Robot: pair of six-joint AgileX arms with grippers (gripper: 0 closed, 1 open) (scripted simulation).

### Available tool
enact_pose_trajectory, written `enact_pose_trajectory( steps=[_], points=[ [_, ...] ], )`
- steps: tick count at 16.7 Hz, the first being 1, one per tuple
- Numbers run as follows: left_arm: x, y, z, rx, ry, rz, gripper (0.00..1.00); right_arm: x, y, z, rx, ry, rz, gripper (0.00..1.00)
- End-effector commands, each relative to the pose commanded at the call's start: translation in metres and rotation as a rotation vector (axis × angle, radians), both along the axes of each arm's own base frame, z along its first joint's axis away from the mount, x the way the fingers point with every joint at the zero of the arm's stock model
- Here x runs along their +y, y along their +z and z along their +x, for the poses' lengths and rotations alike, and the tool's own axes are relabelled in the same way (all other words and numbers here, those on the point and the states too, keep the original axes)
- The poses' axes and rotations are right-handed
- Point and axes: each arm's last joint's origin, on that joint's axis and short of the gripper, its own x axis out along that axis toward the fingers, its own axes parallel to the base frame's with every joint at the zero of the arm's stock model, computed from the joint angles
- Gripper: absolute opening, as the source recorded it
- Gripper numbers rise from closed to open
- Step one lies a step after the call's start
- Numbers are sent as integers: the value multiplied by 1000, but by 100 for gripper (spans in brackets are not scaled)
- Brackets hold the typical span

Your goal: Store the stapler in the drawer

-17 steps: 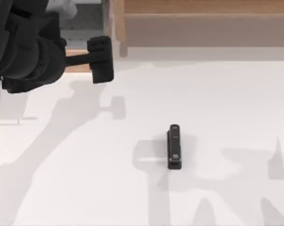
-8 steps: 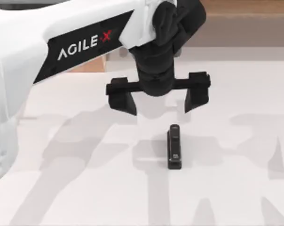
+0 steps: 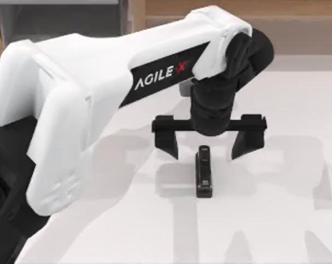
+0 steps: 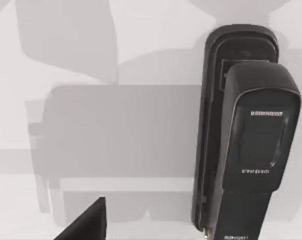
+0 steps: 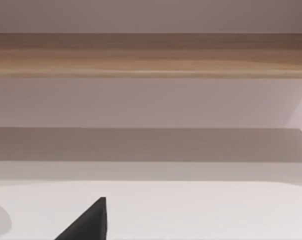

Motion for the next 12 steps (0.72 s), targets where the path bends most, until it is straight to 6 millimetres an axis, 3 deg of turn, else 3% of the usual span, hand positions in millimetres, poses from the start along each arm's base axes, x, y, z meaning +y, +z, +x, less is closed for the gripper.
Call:
enact_pose_trajectory(
  steps=[4,10,12],
  points=[
    [1,-2,1,0,2,0,100,0,0,0,0,0,0,100],
    [0,-47,0,-1,0,-1,100,0,0,0,0,0,0,100],
    [0,-50,0,0,0,0,100,0,0,0,0,0,0,100]
  ],
)
